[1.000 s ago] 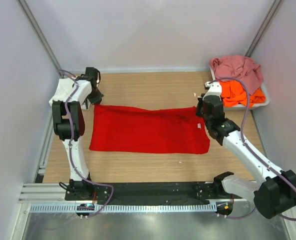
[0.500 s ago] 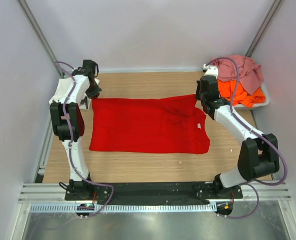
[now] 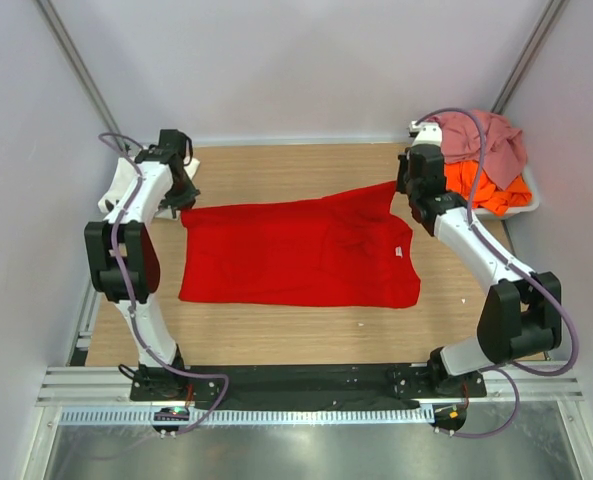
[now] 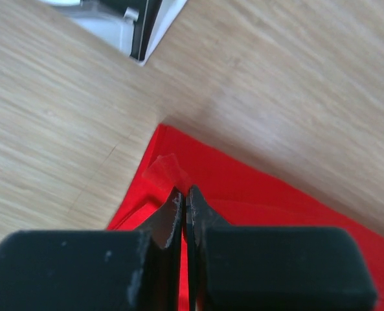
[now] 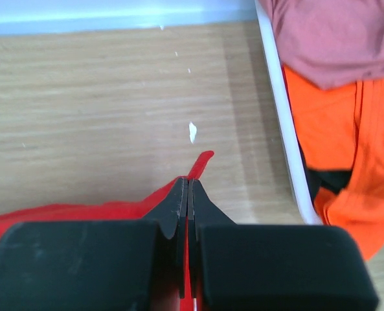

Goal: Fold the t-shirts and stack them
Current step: Fold the tshirt

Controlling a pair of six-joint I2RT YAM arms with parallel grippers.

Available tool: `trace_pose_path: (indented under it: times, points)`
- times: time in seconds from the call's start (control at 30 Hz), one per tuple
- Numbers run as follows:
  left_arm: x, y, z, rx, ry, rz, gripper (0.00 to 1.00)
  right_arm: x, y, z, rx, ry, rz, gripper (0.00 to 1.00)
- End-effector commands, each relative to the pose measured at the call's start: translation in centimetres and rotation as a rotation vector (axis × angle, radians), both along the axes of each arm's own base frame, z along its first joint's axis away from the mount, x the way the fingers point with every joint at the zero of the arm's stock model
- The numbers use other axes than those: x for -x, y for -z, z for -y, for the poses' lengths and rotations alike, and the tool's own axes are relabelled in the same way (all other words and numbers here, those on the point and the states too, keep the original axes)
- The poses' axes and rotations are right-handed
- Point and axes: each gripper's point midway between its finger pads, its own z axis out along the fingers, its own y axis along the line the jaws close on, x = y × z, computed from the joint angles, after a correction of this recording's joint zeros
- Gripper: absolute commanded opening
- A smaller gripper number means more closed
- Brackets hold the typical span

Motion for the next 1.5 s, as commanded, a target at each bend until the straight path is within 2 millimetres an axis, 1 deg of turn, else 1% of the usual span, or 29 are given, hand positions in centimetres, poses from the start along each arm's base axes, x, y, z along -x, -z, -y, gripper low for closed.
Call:
trace_pose_path:
  times: [0.0, 0.07, 0.1, 0.13, 0.17, 0.23, 0.27, 0.33, 0.37, 0.47, 0.57, 0.63, 0.7, 0.73, 0.77, 0.8, 0.83, 0.87, 0.9, 0.93, 1.07, 1.13, 1.2, 1.27, 1.3, 1.33, 1.37, 1.43, 1.47]
  points:
    - [1.2, -1.6, 0.2, -0.005, 0.016, 0.045, 0.0, 2.0, -1.5, 0.9, -0.006, 0.019, 0.054, 0.01]
    - [2.3, -0.9, 0.3, -0.01, 0.016, 0.028, 0.0, 2.8, -0.8, 1.3, -0.01, 0.038, 0.046, 0.01]
    - [2.6, -1.6, 0.3, -0.011, 0.015, 0.047, 0.0, 3.4, -0.5, 1.7, -0.008, 0.052, 0.043, 0.01]
    - [2.9, -1.4, 0.4, -0.013, 0.014, 0.049, 0.0, 3.7, -0.3, 1.9, -0.009, 0.063, 0.04, 0.01]
    - [3.7, -0.7, 0.4, -0.014, 0.011, 0.029, 0.0, 4.1, 0.0, 2.0, -0.009, 0.069, 0.03, 0.01]
    - [4.4, -0.5, 0.4, -0.012, 0.008, 0.033, 0.0, 4.9, 0.3, 2.2, -0.024, 0.079, 0.024, 0.01]
    - [4.9, 0.2, 0.4, -0.012, 0.008, 0.019, 0.0, 5.2, 0.5, 2.1, -0.034, 0.078, 0.023, 0.01]
    - [5.3, 0.5, 0.4, -0.014, 0.004, 0.014, 0.0, 6.2, 0.9, 2.2, -0.051, 0.082, 0.021, 0.01]
    - [5.7, 1.0, 0.3, -0.016, 0.004, 0.002, 0.0, 6.7, 1.6, 2.3, -0.053, 0.085, 0.008, 0.01]
    - [6.1, 1.5, 0.2, -0.026, 0.003, -0.015, 0.0, 7.7, 1.8, 2.5, -0.07, 0.092, 0.01, 0.01]
    - [6.6, 1.9, 0.2, -0.031, -0.001, -0.026, 0.0, 9.0, 2.6, 2.6, -0.104, 0.112, -0.012, 0.01]
    - [7.4, 2.6, 0.1, -0.035, -0.01, -0.042, 0.0, 10.1, 3.5, 2.7, -0.164, 0.156, -0.037, 0.01]
    - [8.0, 2.7, -0.1, -0.041, -0.017, -0.05, 0.02, 11.3, 4.9, 3.7, -0.186, 0.242, -0.059, 0.01]
    - [8.4, 2.9, -0.2, -0.044, -0.026, -0.056, 0.08, 11.9, 5.4, 4.5, -0.189, 0.3, -0.066, 0.01]
    - [9.1, 3.2, -0.3, -0.046, -0.026, -0.071, 0.26, 12.8, 5.9, 5.1, -0.227, 0.367, -0.07, 0.09]
    - [9.4, 2.6, -0.3, -0.048, -0.029, -0.05, 0.38, 13.7, 6.8, 6.0, -0.214, 0.423, -0.075, 0.27]
    - [9.7, 2.5, -0.5, -0.052, -0.036, -0.047, 0.63, 14.2, 7.2, 6.2, -0.222, 0.441, -0.073, 0.47]
    - [10.3, 2.5, -0.9, -0.07, -0.053, -0.047, 0.74, 14.5, 7.3, 6.5, -0.243, 0.463, -0.054, 0.69]
    - [10.5, 1.8, -1.1, -0.076, -0.063, -0.022, 0.82, 15.2, 7.4, 6.9, -0.242, 0.48, -0.037, 0.8]
    - [10.7, 1.4, -1.2, -0.083, -0.068, -0.011, 0.92, 15.5, 7.2, 7.1, -0.242, 0.486, -0.024, 0.85]
    - [10.6, -0.2, -1.2, -0.075, -0.086, 0.043, 0.94, 15.8, 5.6, 7.2, -0.268, 0.481, 0.029, 0.88]
    - [10.1, -1.0, -0.8, -0.045, -0.085, 0.089, 0.92, 15.5, 4.9, 6.2, -0.308, 0.428, 0.04, 0.86]
    - [9.6, -1.0, 0.2, -0.004, -0.068, 0.118, 0.9, 15.2, 5.1, 4.8, -0.35, 0.356, 0.034, 0.85]
    - [8.9, -0.4, 1.4, 0.014, -0.038, 0.14, 0.88, 14.3, 5.3, 2.4, -0.427, 0.25, 0.023, 0.82]
    - [8.7, 0.0, 2.0, 0.026, -0.021, 0.14, 0.87, 14.3, 6.2, 1.5, -0.449, 0.215, -0.002, 0.81]
    - [8.5, 0.5, 3.2, 0.032, 0.009, 0.144, 0.86, 13.8, 7.1, -0.1, -0.496, 0.161, -0.037, 0.8]
    - [8.4, 1.7, 3.7, 0.034, 0.02, 0.119, 0.85, 13.8, 8.0, -0.8, -0.512, 0.15, -0.07, 0.8]
    - [8.2, 3.1, 5.2, 0.037, 0.058, 0.101, 0.83, 13.5, 9.2, -2.5, -0.549, 0.12, -0.114, 0.79]
    - [8.1, 4.6, 5.6, 0.033, 0.067, 0.067, 0.82, 13.3, 10.9, -2.9, -0.542, 0.128, -0.168, 0.79]
